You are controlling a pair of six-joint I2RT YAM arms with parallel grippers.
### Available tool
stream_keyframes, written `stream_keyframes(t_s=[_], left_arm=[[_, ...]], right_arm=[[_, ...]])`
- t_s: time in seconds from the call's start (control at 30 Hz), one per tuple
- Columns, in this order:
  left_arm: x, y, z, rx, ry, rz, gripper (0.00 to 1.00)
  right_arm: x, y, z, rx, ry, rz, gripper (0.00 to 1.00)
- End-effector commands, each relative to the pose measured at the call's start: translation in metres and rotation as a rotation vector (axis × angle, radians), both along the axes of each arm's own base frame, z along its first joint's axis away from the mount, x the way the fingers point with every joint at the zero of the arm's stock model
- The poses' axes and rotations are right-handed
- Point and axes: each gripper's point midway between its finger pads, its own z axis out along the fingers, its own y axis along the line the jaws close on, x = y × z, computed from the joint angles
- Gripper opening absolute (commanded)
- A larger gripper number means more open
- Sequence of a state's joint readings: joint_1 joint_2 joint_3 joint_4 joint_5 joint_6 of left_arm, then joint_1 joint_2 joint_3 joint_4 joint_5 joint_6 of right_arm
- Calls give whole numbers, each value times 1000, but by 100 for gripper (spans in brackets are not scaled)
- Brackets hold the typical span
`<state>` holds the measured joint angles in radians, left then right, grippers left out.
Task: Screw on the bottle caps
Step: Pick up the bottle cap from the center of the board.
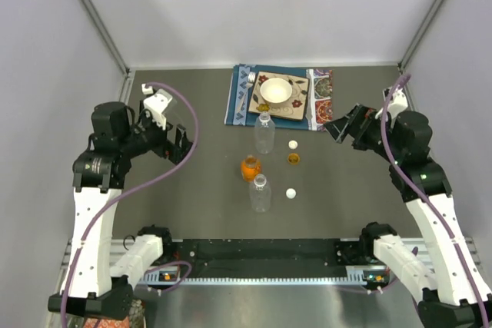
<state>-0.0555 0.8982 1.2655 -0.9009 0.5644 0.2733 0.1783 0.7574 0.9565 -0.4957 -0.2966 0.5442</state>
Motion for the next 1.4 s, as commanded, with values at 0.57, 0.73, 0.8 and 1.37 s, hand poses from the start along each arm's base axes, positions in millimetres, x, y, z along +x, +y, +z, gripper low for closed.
stream_keyframes(t_s=[0.57,0.73,0.8,1.37], left_arm=[[6,-207,4,221,-48,-576,98],[2,-264,-35,273,-22,-697,98],[-6,-281,-47,282,-20,-739,98],[-3,-320,-205,485,173,-823,68]], right_arm=[[-45,-89,105,-120,-268,-421,83],[-85,-111,134,-71,-376,-519,80],[-92,-115,136,-51,-380,-540,78],[-98,-114,146,-25,-392,-541,69]])
